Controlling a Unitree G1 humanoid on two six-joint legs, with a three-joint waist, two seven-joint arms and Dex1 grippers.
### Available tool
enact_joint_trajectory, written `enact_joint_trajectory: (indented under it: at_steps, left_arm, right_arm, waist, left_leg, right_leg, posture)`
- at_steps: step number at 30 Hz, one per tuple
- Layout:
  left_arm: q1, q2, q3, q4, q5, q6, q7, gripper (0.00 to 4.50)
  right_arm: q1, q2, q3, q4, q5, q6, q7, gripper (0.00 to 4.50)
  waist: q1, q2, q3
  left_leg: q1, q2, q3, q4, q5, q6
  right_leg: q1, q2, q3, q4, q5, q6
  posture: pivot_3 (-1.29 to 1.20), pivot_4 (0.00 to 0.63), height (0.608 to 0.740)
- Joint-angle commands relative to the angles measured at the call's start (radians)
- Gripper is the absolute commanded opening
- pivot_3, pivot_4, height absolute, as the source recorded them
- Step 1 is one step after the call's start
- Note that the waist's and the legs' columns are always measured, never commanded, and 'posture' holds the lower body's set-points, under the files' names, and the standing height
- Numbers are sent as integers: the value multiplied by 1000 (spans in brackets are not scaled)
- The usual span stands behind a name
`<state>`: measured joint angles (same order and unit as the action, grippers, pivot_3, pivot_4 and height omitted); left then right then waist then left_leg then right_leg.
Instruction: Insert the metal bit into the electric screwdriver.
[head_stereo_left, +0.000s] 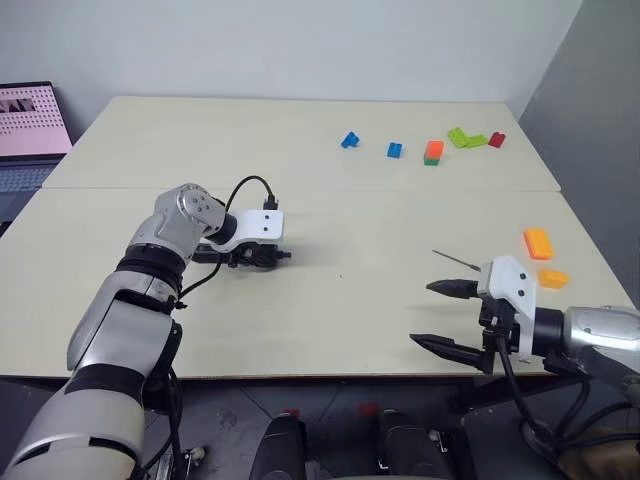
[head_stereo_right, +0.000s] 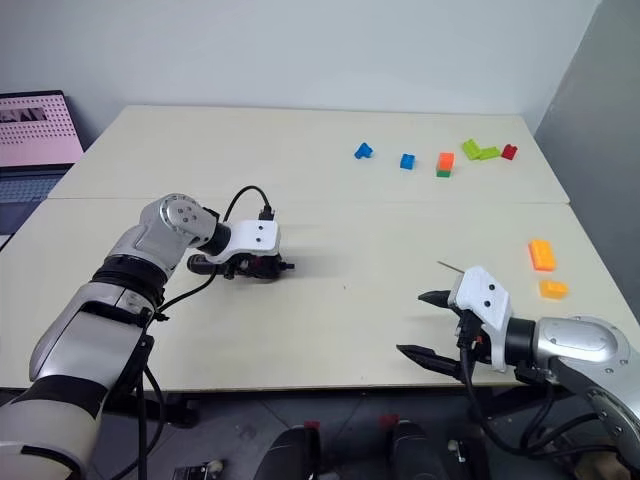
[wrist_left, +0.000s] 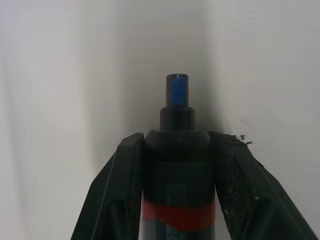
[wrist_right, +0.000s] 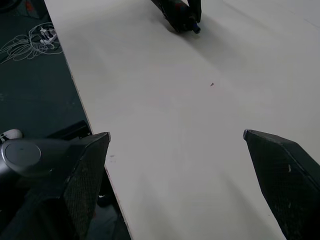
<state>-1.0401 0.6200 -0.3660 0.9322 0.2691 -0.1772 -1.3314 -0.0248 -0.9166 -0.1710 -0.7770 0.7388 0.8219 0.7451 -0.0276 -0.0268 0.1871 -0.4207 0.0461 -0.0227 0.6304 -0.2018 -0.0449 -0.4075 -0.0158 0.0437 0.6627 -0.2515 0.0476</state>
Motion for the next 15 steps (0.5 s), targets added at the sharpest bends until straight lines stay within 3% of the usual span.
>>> enact_joint_trajectory:
  at_steps: [1,4,9,12,15]
  left_arm:
    - [11,-47,117,-194,-144,143,16,1641]
    - [22,-122,208,-362,-242,338,100,1640]
    - [72,-232,263,-552,-317,475,243,1640]
    - [108,-317,300,-618,-353,493,371,1640]
    - [177,-410,321,-666,-361,403,510,1640]
  right_arm:
    - [-9,-22,-68,-27,47,-3,19,4500]
    - [-35,-34,-88,-8,64,-7,29,4500]
    - [-95,-48,-69,32,55,-19,44,4500]
    - [-149,-39,-51,55,51,-31,43,4500]
    - [-224,-16,-27,67,71,-28,30,4500]
  waist:
    - [3,0,0]
    - [16,0,0]
    - [12,0,0]
    - [1,0,0]
    - [-3,0,0]
  left_leg:
    - [0,0,0,0,0,0]
    - [-1,0,-1,1,0,0]
    - [-2,0,-1,4,0,0]
    - [-1,0,-1,4,0,0]
    - [1,0,-1,4,0,0]
  right_leg:
    - [0,0,0,0,0,0]
    - [0,0,-1,0,0,0]
    - [0,0,-1,0,1,1]
    - [1,0,-1,1,1,2]
    - [1,1,0,2,1,2]
  posture:
    - [0,150,740]
    - [0,150,740]
    - [0,150,740]
    - [0,150,740]
    - [0,150,740]
